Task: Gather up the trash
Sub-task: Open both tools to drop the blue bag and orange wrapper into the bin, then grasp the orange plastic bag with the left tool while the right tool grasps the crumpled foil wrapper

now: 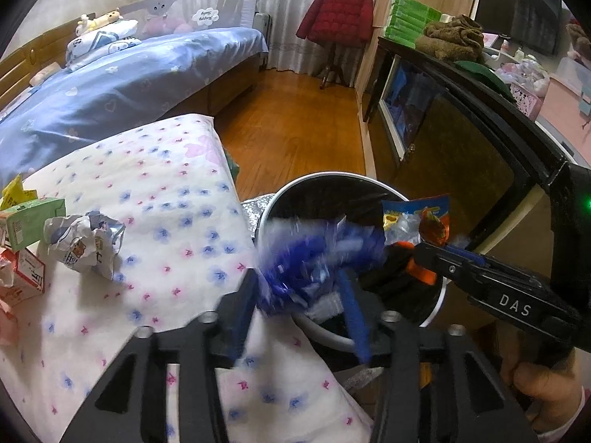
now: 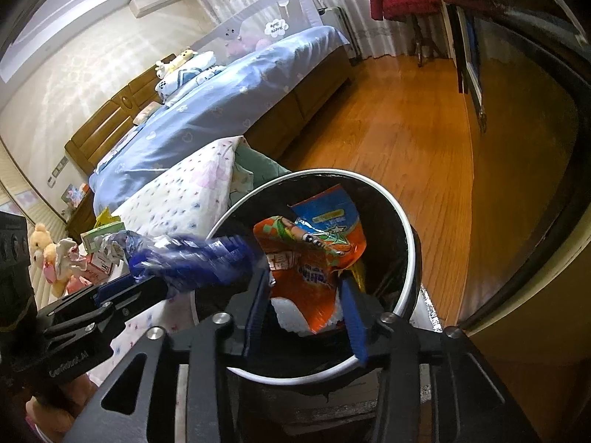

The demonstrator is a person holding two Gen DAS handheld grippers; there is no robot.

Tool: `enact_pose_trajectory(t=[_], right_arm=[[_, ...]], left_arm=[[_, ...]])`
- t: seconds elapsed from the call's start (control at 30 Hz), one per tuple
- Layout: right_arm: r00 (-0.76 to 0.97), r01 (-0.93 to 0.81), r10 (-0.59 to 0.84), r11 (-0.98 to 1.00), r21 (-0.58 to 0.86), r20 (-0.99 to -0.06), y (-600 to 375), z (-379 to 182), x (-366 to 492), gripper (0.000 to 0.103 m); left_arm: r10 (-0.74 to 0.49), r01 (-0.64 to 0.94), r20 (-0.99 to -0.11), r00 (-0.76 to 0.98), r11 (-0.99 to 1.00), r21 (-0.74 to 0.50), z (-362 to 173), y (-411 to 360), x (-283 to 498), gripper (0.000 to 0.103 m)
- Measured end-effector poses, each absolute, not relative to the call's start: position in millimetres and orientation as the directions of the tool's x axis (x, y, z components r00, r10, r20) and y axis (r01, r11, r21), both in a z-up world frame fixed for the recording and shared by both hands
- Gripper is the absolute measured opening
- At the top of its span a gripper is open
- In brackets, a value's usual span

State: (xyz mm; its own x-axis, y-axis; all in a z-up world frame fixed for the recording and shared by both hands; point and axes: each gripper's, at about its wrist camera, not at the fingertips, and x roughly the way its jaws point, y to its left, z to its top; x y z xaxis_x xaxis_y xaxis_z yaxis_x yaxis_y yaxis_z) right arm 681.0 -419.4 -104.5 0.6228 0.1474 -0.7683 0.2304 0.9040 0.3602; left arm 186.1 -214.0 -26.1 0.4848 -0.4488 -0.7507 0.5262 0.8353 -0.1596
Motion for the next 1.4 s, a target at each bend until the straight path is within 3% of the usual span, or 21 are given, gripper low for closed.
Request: enact_pose_trajectory(t=[0.33,0.4,0.47,0.53,1.4], right_arm=[[0.631,0.233,0.158,0.895,0.380,-0.760,-416,-102,675,0.060],[0.636,0.216,0.170,0.897,0.385,-0.753,-410,-99,675,0.065],[0.645,0.196,0.181,0.900,0.389,-0.743,-402,-95,674,0.078],[0.655,0.178,0.189,0.902,0.393,-0.731,-394,-91,674,0.081],[0.576,-0.059,0.368,0.909,0.412,-0.729,-253,-103,707,0.083]], left_arm=[[-0.438,0.491,-0.753,0.491,0.853,-0.176,-28,-191,178,0.056],[-0.434,0.480,-0.751,0.497,0.859,-0.179,-28,-182,173,0.056],[-0.432,0.471,-0.751,0.499,0.863,-0.183,-27,-173,170,0.060],[-0.423,0.457,-0.751,0.508,0.871,-0.182,-26,-163,166,0.061],[-0.231,0.124,-0.744,0.627,0.972,-0.198,-19,21,135,0.061]])
